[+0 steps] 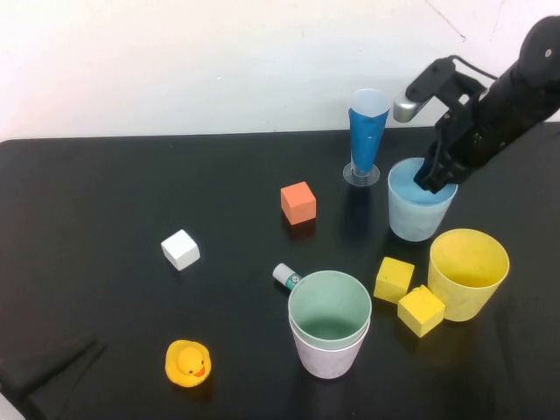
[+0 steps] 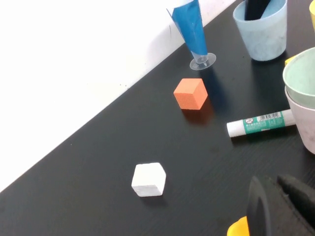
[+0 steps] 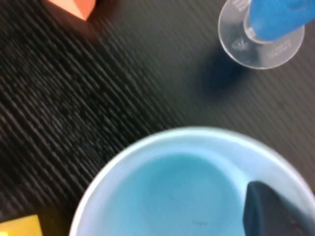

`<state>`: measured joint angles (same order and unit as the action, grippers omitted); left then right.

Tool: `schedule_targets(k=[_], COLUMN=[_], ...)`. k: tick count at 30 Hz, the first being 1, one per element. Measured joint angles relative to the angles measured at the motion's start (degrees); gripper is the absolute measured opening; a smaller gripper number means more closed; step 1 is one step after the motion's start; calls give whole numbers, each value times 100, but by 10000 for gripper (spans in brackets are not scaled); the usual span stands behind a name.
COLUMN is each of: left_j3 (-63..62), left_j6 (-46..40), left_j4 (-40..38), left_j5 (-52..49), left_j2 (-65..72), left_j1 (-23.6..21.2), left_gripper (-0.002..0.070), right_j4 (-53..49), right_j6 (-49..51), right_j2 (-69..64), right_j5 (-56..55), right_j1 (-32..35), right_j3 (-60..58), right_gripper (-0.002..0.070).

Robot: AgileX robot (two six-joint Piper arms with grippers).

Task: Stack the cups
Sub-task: Pick up the blue cup, then place the blue cup on the yellow cup

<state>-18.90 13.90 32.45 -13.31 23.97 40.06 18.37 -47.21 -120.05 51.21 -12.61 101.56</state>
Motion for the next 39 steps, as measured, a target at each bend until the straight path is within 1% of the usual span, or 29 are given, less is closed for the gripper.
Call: schedule_targets(k=[2,7,10,13,16,18,21,23,26,29,31,35,39], left_j3=[0,0,0,0,0,0,0,0,0,0,0,0,0], left_j6=[0,52,199,345,431,451,451,459,533,601,612,623,623], left_j4=[2,2,2,2,2,2,2,-27,-78,-96,-96,-96,-96], left_j5=[13,13,13,24,24,24,24,24,24,24,24,24,24], left_j2=[0,0,0,0,0,0,0,0,0,0,0,0,0], left_j1=[0,0,0,0,0,0,0,0,0,0,0,0,0], left_gripper=[2,2,1,2,2,2,2,2,2,2,2,2,1], right_j4=[-86,-505,-683,-755,-759,-746,-581,-456,-302,-117,-12,22,68], right_j6=[0,40,204,393,403,415,336,184,60,-14,-64,-162,-176], right_j2=[89,461,829,1315,1805,2208,2796,3101,3410,3447,3357,3094,2868], right_j5=[97,857,1626,1875,1931,1943,1956,1745,997,358,43,-389,-492], right_j1=[0,-4,-4,-4,-4,-4,-4,-4,-4,-4,-4,-4,-4], right_j3=[28,562,1036,1147,887,461,-495,-1170,-2106,-2634,-2848,-2905,-2905], right_gripper=[46,44,43,43,43,43,43,43,42,41,41,41,41])
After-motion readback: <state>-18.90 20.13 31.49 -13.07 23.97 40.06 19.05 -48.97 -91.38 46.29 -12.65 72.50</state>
